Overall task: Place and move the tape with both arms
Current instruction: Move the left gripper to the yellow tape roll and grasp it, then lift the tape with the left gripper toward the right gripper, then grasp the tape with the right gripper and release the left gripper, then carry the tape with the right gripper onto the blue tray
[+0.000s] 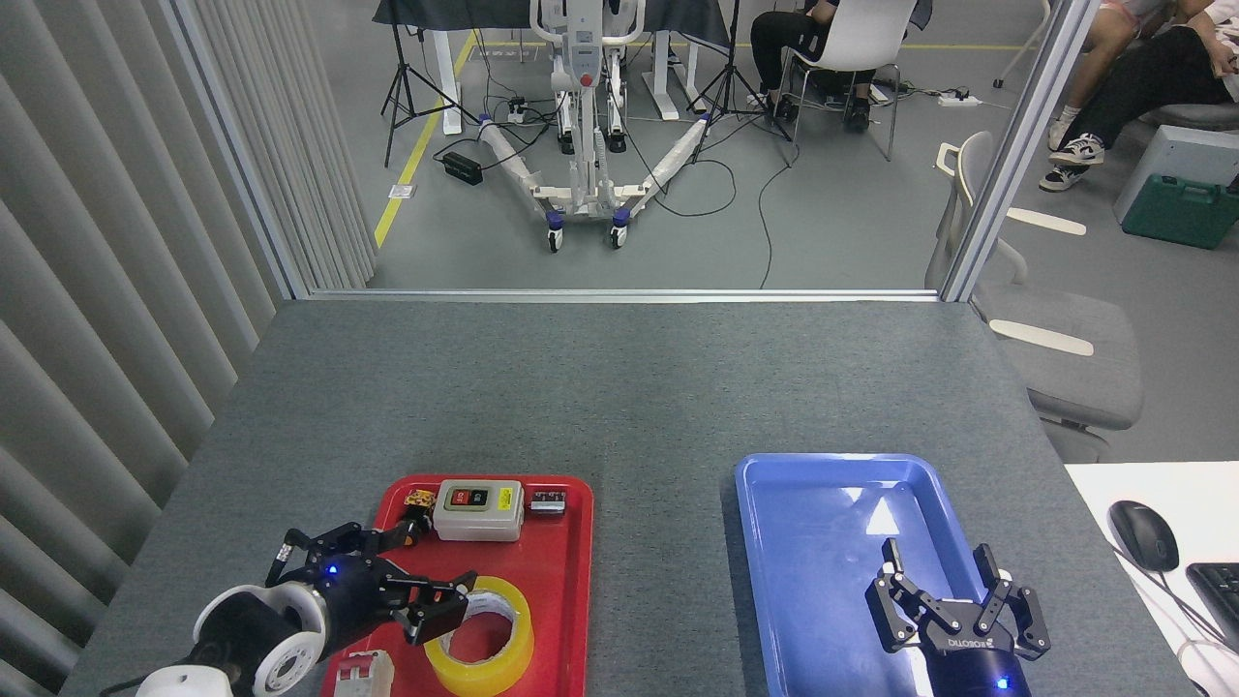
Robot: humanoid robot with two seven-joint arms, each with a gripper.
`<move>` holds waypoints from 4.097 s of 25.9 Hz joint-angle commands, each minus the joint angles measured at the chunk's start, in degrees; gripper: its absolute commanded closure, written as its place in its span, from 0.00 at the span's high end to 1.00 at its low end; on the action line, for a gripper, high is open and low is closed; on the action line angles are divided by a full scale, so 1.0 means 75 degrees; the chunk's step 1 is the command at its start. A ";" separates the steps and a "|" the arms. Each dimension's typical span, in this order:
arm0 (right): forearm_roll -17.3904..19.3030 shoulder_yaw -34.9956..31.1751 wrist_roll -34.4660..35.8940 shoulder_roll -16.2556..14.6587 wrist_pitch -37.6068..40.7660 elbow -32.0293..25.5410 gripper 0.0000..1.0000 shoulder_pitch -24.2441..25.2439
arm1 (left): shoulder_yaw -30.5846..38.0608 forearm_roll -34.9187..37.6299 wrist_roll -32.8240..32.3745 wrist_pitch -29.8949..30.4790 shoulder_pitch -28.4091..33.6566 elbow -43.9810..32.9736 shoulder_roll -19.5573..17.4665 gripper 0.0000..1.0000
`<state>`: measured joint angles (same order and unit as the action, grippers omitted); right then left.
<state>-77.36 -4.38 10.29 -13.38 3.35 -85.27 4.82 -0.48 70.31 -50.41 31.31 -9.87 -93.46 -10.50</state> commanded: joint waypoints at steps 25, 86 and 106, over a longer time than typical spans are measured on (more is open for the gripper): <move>-0.0021 -0.0037 -0.0118 0.0003 0.0022 0.0060 1.00 0.0073 | -0.0593 0.0575 -0.1880 0.0806 -0.1016 0.2184 0.0064 0.00; -0.0877 0.3584 0.0702 -0.0290 0.4487 -0.0772 0.00 -0.0361 | -0.0253 -0.6937 -0.1376 0.1825 -0.0887 0.2887 0.1447 1.00; -0.0701 0.1240 -0.3305 -0.0595 0.1851 -0.1018 0.00 -0.0255 | -0.0476 0.1430 0.5878 -0.2370 0.1597 0.0039 0.0510 1.00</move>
<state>-82.77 5.90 -4.86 -17.71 23.79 -92.57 3.65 -2.75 69.27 -8.54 19.80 0.56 -91.18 -7.89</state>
